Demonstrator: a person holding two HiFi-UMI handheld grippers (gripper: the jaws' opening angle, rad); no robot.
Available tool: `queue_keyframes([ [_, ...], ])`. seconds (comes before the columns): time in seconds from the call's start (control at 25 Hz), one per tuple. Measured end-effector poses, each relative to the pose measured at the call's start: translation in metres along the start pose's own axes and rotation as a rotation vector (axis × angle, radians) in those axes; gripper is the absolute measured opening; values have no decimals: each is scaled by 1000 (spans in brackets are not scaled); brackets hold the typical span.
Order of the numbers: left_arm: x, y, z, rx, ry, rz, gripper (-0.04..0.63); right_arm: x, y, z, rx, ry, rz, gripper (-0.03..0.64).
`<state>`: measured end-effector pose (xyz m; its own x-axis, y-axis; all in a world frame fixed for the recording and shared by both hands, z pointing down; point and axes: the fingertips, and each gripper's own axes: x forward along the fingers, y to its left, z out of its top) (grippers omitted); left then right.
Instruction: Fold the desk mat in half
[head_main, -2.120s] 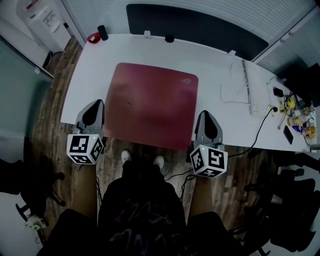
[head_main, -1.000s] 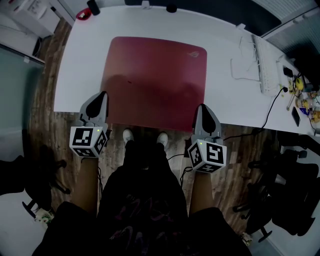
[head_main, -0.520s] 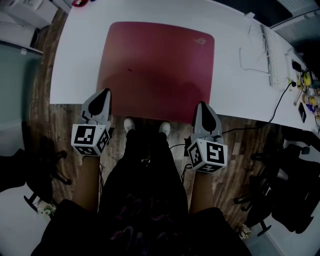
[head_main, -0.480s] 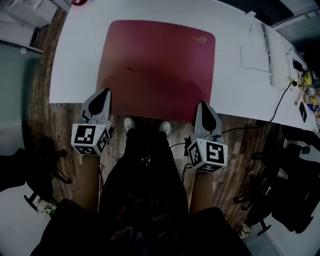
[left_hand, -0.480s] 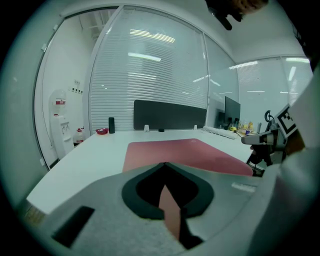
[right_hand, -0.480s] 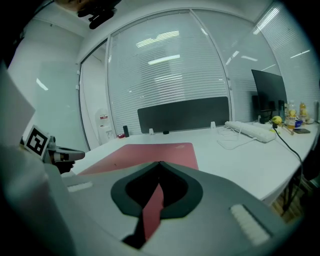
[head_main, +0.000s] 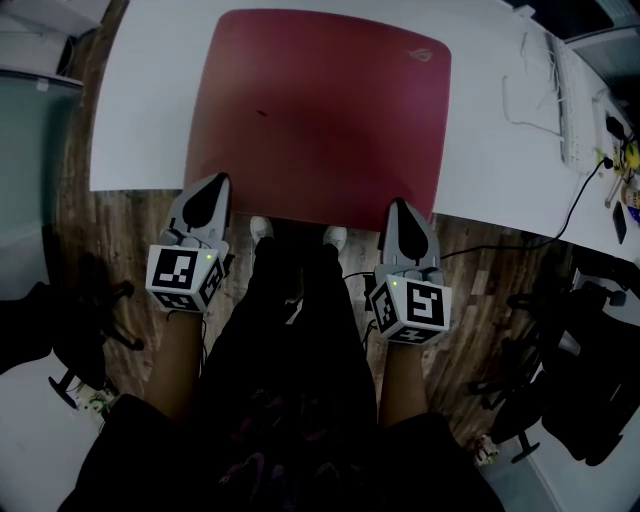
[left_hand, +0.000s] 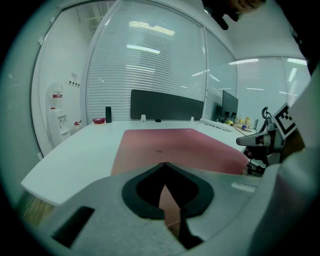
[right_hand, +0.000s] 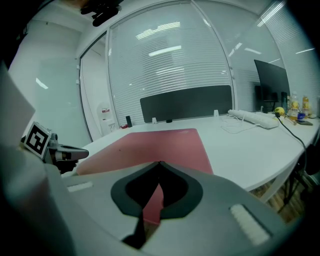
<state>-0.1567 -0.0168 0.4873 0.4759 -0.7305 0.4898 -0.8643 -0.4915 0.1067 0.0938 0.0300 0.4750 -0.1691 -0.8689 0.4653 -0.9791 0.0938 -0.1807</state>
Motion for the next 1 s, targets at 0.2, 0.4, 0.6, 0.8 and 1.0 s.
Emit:
queue_keyframes([
  [0.2,2,-1,-13,-1,20,-4,-2,1,1,-19,-26,41,7,6],
  [0.4,2,-11,-16,187,62,-60,-2,1,5,-28,-151,83,25,15],
  [0.6,0,-32,-27,464,136,-142,34,4,22,-35,-442,141,84,89],
  [0.8,-2,-47,-49,679,200,-234,142,7,47,-61,-798,220,174,176],
  [1.0,0,-52,-65,812,246,-253,243,11,52,-72,-911,243,183,216],
])
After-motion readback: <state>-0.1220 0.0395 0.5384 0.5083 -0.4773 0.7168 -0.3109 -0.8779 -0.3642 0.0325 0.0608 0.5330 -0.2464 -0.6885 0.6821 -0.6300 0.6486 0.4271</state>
